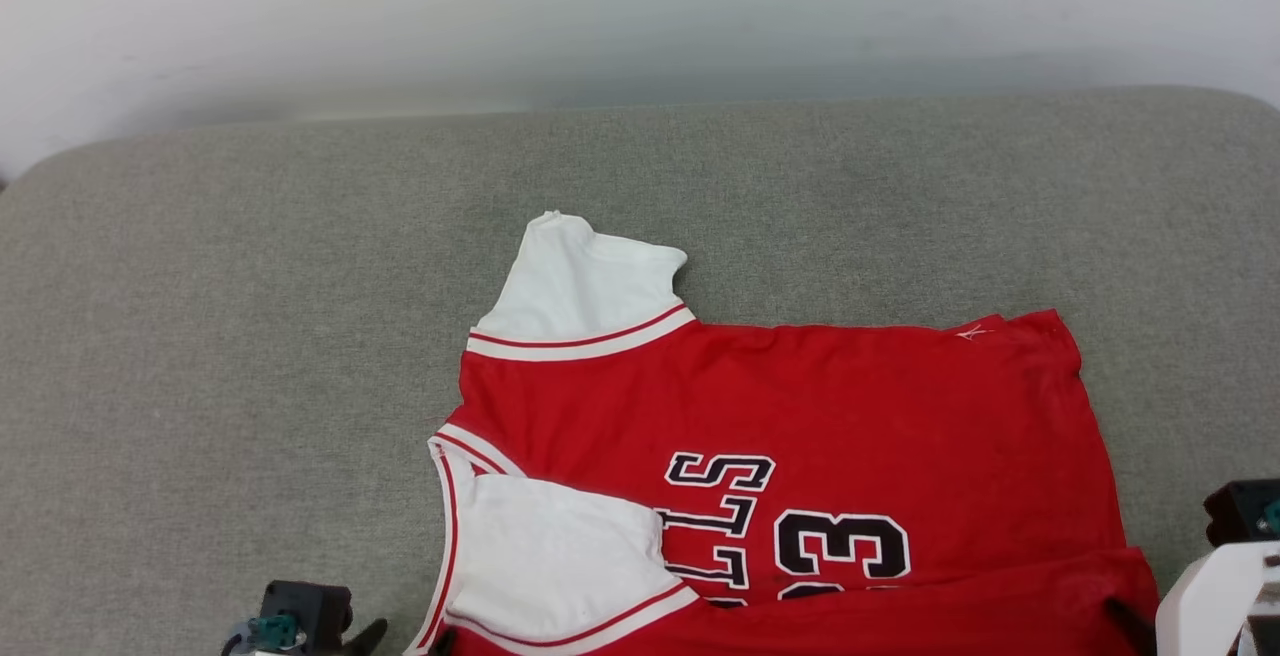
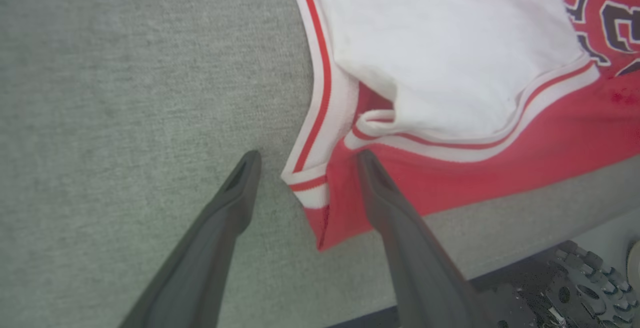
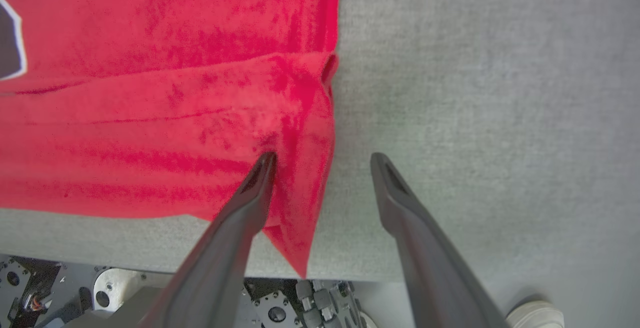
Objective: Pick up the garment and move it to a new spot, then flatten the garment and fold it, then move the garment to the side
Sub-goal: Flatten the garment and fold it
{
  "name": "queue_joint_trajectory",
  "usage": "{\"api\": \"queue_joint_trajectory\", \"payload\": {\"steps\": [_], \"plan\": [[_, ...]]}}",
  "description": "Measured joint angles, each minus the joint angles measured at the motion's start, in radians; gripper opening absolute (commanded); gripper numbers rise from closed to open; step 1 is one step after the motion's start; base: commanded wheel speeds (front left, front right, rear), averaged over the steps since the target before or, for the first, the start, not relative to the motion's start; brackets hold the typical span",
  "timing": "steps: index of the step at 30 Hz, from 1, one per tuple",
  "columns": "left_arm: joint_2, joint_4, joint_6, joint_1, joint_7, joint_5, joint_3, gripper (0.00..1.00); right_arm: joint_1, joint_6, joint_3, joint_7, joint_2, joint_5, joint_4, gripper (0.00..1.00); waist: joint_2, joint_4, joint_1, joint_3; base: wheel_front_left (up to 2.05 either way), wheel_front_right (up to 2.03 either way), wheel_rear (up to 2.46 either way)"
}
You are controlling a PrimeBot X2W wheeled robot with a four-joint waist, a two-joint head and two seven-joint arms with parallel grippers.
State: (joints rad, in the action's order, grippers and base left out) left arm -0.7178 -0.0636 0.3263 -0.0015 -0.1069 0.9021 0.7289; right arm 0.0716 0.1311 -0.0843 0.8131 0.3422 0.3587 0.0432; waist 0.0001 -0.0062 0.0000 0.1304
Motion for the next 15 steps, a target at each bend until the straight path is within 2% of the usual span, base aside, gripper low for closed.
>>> {"api": "queue_joint_trajectory", "payload": {"steps": [5, 9, 15], "plan": [[0.016, 0.020, -0.013, -0.018, 0.155, -0.034, -0.056, 1.00, -0.051, 0.000, -0.028, -0.100, -0.001, -0.011, -0.043, 1.00, 0.0000, -0.004, 0.0000, -0.020, 0.00, 0.00, 0.00], [0.040, 0.021, -0.036, -0.046, 0.297, -0.076, -0.092, 1.00, -0.082, 0.000, -0.025, -0.230, -0.012, 0.004, -0.096, 1.00, 0.0000, -0.005, 0.0000, -0.034, 0.00, 0.00, 0.00], [0.088, -0.011, -0.054, -0.067, 0.366, -0.173, -0.163, 1.00, -0.115, 0.000, -0.012, -0.447, -0.026, 0.022, -0.145, 1.00, -0.0001, -0.011, 0.0000, -0.044, 0.00, 0.00, 0.00]]}}
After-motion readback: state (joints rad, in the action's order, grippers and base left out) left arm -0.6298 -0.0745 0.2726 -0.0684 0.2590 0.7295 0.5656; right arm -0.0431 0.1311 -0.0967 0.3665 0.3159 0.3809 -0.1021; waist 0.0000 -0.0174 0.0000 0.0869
